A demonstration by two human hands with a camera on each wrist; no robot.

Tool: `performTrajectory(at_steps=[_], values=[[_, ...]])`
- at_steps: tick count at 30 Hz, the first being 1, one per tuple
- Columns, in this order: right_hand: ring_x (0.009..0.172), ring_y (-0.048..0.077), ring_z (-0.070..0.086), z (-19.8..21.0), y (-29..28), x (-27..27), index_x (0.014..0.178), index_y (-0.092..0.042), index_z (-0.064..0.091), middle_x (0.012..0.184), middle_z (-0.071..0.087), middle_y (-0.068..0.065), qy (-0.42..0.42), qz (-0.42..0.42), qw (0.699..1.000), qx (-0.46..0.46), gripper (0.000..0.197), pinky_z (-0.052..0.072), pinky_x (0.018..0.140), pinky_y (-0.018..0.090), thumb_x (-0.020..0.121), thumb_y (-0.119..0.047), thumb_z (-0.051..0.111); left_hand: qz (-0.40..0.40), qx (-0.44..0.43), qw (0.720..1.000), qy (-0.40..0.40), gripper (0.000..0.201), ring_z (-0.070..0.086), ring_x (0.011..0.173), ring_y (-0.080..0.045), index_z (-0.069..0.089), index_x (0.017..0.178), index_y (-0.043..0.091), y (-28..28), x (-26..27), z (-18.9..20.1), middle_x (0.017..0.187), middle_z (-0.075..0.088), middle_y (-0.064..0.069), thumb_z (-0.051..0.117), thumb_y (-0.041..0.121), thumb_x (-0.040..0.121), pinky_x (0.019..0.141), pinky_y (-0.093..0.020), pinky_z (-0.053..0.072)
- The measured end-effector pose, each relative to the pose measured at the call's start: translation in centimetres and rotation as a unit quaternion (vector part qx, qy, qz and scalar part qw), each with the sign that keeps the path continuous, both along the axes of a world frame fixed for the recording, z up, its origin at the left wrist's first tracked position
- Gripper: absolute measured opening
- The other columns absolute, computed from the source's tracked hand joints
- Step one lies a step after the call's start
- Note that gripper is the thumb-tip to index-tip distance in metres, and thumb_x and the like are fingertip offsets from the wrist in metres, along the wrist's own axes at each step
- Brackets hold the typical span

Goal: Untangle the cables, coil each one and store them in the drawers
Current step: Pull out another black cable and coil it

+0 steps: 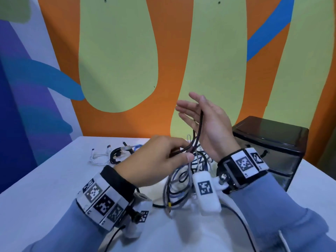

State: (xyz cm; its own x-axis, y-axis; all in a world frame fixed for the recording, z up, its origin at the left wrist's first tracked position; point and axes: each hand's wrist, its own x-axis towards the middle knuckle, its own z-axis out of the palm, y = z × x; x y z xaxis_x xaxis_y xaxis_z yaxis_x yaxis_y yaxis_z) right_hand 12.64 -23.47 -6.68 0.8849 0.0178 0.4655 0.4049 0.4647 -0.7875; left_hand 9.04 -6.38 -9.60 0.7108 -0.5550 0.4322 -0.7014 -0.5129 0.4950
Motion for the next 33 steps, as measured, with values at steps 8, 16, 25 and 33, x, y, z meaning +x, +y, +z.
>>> performTrajectory(at_steps=[8, 16, 25, 33], values=[[0.046, 0.016, 0.047, -1.9, -0.1, -0.8, 0.121, -0.013, 0.071, 0.055, 0.051, 0.01, -0.038, -0.076, 0.964, -0.251, 0.031, 0.04, 0.048, 0.024, 0.111, -0.032, 0.049, -0.035, -0.225, 0.973, 0.035, 0.018, 0.048, 0.055, -0.008, 0.076, 0.078, 0.011, 1.3, -0.8, 1.7, 0.06, 0.064, 0.012, 0.082, 0.021, 0.092, 0.056, -0.02, 0.037], [0.05, 0.012, 0.013, -1.7, -1.6, -2.2, 0.097, -0.007, 0.072, 0.06, 0.02, -0.001, 0.029, 0.118, 0.962, -0.243, 0.045, 0.009, 0.047, 0.026, 0.11, -0.038, 0.043, -0.014, -0.529, 0.843, 0.097, 0.027, 0.019, 0.044, -0.009, 0.064, 0.082, 0.012, 4.0, 1.0, 2.9, 0.056, 0.029, 0.005, 0.067, 0.032, 0.1, 0.039, -0.018, 0.018], [0.047, 0.009, 0.011, -0.8, -0.9, -4.0, 0.133, -0.005, 0.065, 0.057, 0.025, -0.006, 0.028, 0.295, 0.953, -0.071, 0.046, 0.011, 0.046, 0.025, 0.108, -0.032, 0.037, 0.165, -0.302, 0.935, 0.091, 0.032, 0.031, 0.049, -0.012, 0.081, 0.087, 0.015, 3.6, 2.4, 0.6, 0.061, 0.044, 0.005, 0.069, 0.042, 0.101, 0.044, -0.021, 0.026], [0.057, 0.019, 0.06, -2.6, 0.1, -1.7, 0.125, -0.008, 0.055, 0.064, 0.058, 0.004, 0.024, 0.002, 1.0, 0.014, 0.024, 0.05, 0.062, 0.028, 0.114, -0.016, 0.035, -0.029, -0.002, 0.985, 0.167, 0.046, 0.034, 0.052, -0.014, 0.052, 0.083, -0.008, 0.4, -1.1, 1.2, 0.065, 0.034, -0.007, 0.06, 0.028, 0.109, 0.05, -0.019, 0.032]])
